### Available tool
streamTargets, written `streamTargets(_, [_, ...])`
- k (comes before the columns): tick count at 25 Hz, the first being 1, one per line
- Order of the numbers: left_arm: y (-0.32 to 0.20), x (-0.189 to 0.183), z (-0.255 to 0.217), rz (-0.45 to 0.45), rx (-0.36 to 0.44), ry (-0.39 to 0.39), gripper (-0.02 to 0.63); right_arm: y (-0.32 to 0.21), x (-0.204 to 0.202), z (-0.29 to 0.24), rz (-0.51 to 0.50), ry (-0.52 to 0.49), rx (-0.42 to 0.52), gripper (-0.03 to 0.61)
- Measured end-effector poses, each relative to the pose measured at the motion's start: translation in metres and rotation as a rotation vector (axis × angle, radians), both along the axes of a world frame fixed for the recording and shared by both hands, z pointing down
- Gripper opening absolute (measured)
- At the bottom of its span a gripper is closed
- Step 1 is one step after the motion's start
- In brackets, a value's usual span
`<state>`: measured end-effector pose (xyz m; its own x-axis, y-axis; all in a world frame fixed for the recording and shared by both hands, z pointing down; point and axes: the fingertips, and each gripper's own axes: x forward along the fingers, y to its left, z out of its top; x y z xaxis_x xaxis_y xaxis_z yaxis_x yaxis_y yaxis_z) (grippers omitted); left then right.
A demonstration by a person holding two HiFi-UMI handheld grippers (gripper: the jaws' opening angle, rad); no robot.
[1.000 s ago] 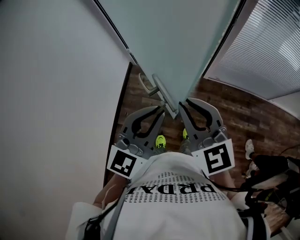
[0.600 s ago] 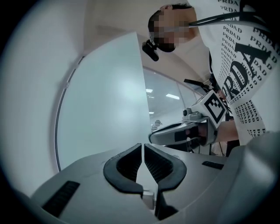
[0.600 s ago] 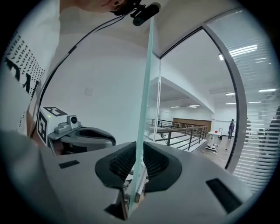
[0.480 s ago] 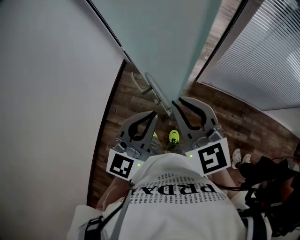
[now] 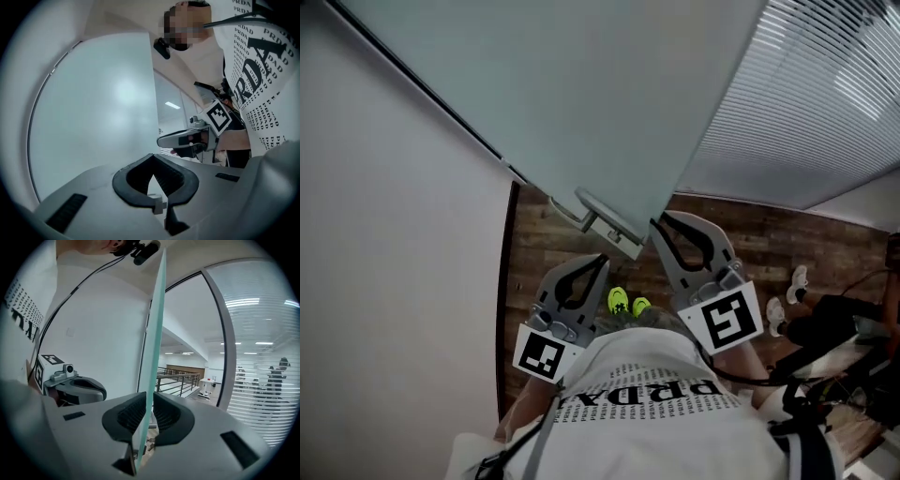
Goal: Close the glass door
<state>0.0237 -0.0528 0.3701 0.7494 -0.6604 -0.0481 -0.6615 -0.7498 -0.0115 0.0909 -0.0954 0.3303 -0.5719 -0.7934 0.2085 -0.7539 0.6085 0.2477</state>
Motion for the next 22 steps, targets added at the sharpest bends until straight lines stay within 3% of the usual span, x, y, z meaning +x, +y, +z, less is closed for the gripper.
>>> streamTargets(6, [-0.007, 0.004, 0.001, 0.023, 0.03, -0.042, 0.003, -0.013, 0.016, -0.002, 0.04, 0.004, 0.02, 0.028])
streamTargets(10, [0.001, -0.003, 0.007, -0.013, 0.024, -0.046, 0.003, -0.003, 0.012, -0.003, 0.014, 0.025, 0.053, 0.028])
streamTargets(17, [-0.006, -0.017, 0.004, -0.133, 0.073, 0.023, 0.003, 0.003, -0.02, -0.007, -0.074, 0.074, 0.091, 0.028])
streamTargets(22, [0.006, -0.017, 0.01, -0.178, 0.079, 0.047, 0.003, 0.003, -0.012, -0.012, -0.083, 0.085, 0.122, 0.028])
